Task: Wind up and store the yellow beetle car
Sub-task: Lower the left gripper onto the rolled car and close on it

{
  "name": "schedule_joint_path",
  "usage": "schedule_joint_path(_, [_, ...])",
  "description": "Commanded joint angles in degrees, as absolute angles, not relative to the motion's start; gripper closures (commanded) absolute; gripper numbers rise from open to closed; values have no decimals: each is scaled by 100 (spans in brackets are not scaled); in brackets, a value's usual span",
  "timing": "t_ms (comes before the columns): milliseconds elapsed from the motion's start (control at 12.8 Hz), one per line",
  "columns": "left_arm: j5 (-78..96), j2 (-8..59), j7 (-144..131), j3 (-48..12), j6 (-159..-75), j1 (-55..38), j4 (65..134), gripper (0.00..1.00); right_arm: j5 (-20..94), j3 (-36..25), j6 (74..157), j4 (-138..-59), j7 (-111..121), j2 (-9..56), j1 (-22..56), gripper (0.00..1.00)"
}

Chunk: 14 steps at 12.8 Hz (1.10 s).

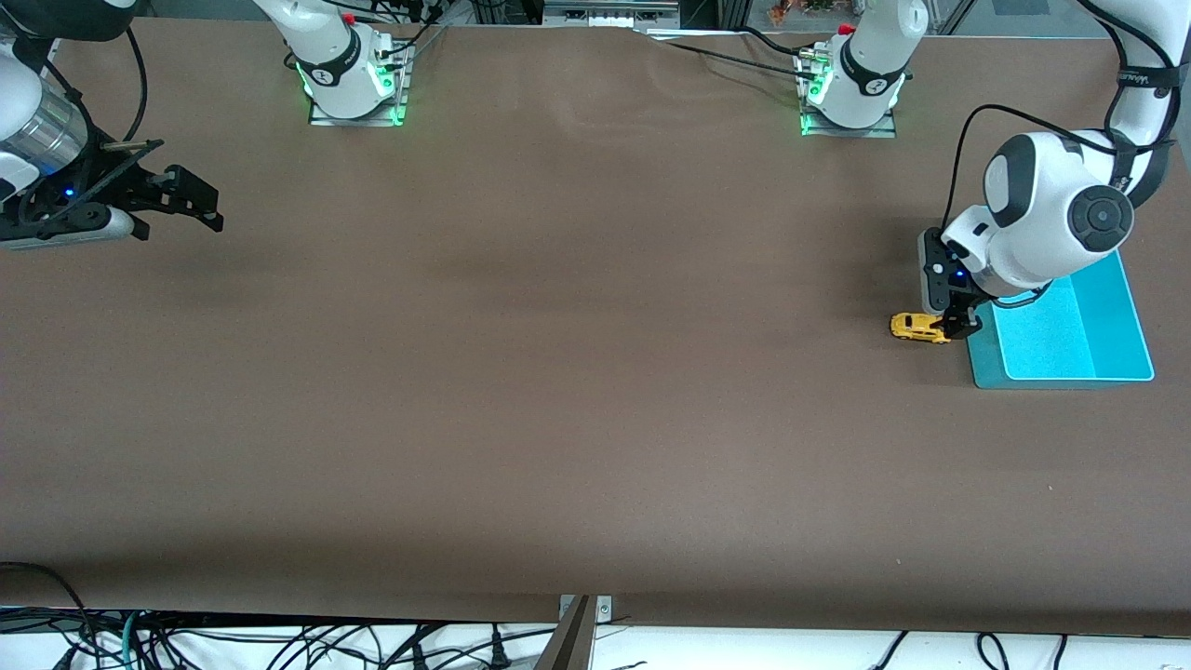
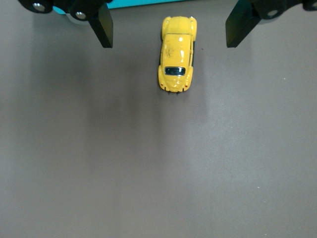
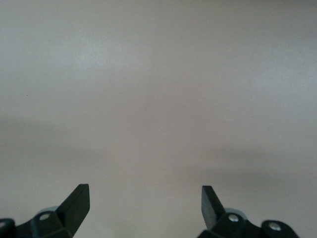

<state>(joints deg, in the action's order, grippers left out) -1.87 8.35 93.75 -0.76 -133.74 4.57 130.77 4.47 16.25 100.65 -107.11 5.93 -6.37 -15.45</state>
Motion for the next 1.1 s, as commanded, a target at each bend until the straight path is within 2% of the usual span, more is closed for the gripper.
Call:
schedule_joint_path(0, [-316,694,9712,-123,-13842,667,13473,0,502,1626,9826,-10600,439,-677,-1529,0])
schedule_joint_path(471, [-316,826,9721,-114,-15036,923,14220,0,220,1565,9475,-10389,229,-650,-1275,0])
schedule_joint_path(1020, [-308,1222,9695,-114,-15671,941,14265,0,220,748,9475,-10362,299,-589,-545,0])
